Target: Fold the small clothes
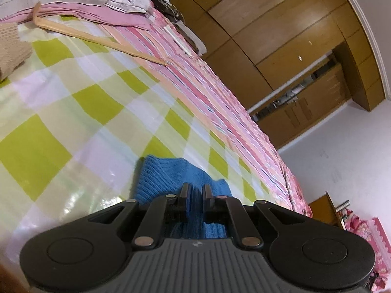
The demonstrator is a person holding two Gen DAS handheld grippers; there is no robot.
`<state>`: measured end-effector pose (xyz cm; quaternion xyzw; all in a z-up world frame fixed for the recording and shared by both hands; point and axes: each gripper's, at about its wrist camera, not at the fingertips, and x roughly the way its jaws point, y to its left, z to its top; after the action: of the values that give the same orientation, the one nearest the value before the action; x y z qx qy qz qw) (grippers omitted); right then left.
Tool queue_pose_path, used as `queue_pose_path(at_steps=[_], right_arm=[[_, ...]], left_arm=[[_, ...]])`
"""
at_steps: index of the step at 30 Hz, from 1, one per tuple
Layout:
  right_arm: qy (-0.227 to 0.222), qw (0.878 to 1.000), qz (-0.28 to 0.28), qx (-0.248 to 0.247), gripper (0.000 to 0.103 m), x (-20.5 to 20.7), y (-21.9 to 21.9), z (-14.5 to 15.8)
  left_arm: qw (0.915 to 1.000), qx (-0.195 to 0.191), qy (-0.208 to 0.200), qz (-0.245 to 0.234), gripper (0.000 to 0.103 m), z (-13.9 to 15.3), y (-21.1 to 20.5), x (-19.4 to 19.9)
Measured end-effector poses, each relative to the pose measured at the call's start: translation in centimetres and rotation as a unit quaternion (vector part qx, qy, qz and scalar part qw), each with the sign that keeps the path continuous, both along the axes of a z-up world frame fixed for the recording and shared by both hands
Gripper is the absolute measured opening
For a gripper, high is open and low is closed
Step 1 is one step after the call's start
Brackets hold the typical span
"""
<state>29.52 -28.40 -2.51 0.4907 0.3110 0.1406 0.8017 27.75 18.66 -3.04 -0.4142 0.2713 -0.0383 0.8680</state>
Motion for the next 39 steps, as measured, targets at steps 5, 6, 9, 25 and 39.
queue_pose_path(at_steps=[5, 6, 9, 25, 39], right_arm=[[0.002, 1.000, 0.008, 0.001, 0.014, 0.9, 0.7, 0.1], [0.003, 1.000, 0.009, 0.001, 0.015, 1.1, 0.8, 0.1], [0.007, 1.000, 0.006, -0.003, 0.019, 1.5, 1.1, 0.0], [-0.008, 0.999, -0.002, -0.032, 0.033, 1.9, 1.2, 1.0], [-0.045, 0.965, 0.051, -0.254, 0.043, 1.6, 4.7, 2.4]], left_arm=[[0.9996, 0.014, -0.007, 0.026, 0.014, 0.4, 0.9, -0.4], [0.9994, 0.016, -0.010, 0.029, 0.014, 0.5, 1.0, -0.5], [0.9985, 0.036, -0.022, 0.035, 0.014, 1.2, 1.1, -0.9], [0.9826, 0.163, -0.073, -0.051, 0.016, 3.6, -4.1, -2.0], [0.9734, 0.222, -0.011, -0.057, 0.034, 1.1, -4.7, 0.9]])
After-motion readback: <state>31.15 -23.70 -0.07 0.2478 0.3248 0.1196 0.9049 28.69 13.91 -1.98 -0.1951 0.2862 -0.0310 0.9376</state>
